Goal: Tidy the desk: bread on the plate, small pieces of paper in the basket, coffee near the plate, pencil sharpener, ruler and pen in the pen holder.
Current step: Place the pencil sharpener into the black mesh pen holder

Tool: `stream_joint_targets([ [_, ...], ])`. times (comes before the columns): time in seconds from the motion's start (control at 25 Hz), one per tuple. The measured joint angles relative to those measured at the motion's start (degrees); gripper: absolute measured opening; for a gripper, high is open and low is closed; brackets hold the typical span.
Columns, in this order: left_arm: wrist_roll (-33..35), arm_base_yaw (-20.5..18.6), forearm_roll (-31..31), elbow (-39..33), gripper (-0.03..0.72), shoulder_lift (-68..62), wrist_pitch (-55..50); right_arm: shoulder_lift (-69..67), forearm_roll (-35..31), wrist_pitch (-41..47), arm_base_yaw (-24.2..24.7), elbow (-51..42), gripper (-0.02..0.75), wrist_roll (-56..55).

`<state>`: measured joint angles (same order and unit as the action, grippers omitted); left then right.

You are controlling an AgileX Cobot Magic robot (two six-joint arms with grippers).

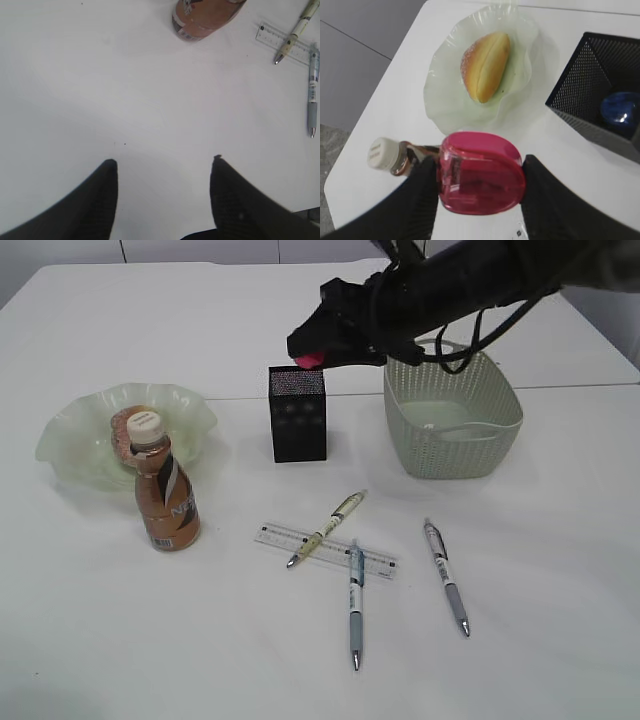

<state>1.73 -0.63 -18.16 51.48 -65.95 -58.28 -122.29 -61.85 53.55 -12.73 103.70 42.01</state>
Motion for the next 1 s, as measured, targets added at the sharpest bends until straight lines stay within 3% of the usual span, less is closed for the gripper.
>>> stream_joint_targets([
  [0.44,0.0,0.0,0.0,0.0,0.433,0.0,-0.37,-14.69,-5.28,-4.88,0.0,16.15,0.356,0.48],
  [0.88,0.0,0.0,-0.1,0.0,0.433,0.0,-0.37,-19.62,-8.9,-8.48,0.04,17.55,0.357,3.49],
  [1.0,0.0,0.0,-0.1,0.0,0.433,0.0,-0.37,-19.6,-9.41,-9.04,0.04,17.55,0.395,3.6],
])
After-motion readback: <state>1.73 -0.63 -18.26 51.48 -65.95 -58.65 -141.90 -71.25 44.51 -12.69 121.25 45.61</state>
